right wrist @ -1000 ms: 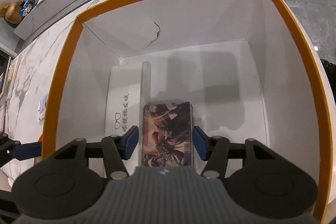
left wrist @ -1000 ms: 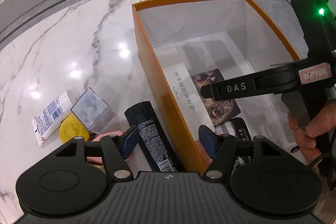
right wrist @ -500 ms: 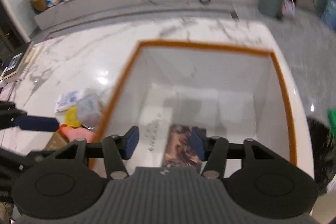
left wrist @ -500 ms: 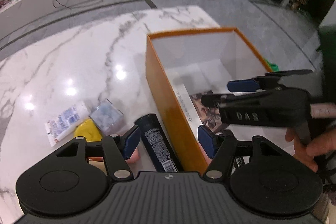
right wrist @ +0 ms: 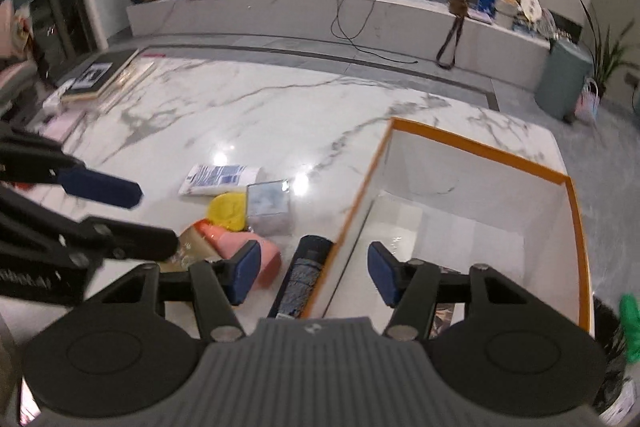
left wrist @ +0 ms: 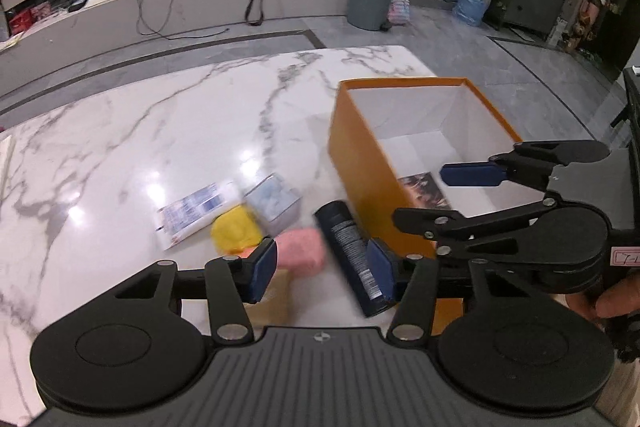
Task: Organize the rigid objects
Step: 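Move left gripper to the gold box while right gripper approaches the black spray can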
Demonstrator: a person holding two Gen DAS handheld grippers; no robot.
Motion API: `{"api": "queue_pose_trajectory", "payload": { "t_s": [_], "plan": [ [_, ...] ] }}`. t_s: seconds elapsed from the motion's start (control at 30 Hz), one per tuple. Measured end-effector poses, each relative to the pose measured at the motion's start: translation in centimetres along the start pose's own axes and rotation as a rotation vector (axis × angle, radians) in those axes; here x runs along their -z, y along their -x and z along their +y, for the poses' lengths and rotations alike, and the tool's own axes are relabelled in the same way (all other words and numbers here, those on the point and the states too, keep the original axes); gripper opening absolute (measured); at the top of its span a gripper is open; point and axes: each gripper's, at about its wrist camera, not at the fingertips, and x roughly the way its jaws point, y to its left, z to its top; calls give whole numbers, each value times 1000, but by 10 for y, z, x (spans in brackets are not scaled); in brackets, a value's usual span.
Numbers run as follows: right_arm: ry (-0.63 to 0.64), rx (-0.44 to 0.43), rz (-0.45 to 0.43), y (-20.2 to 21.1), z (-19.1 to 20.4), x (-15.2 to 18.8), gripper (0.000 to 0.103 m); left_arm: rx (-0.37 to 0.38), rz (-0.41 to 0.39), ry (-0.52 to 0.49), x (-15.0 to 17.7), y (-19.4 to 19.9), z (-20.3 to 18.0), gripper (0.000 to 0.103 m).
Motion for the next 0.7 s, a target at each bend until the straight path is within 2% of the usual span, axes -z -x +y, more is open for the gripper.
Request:
{"api": "queue_pose_trajectory", "payload": {
  "t_s": [0.07,0.2,0.4,0.47,0.7],
  "plan": [
    [24,4,9,-2,10,2,60,-10,-4,3,7,3,9,62],
    [60,-40,43,-8,28,7,59,-9,-9,-15,21,6,24,62],
    [117,-55,90,-25,53,11,54,-12,18,-10,39,-2,45,63],
    [146,-48,108,-32,58,10,51,-5,33,-38,43,-11,46,66],
    [345,-26,179,-60,65,3,50,-7,58,-133,57,-45,39,80]
  ]
}}
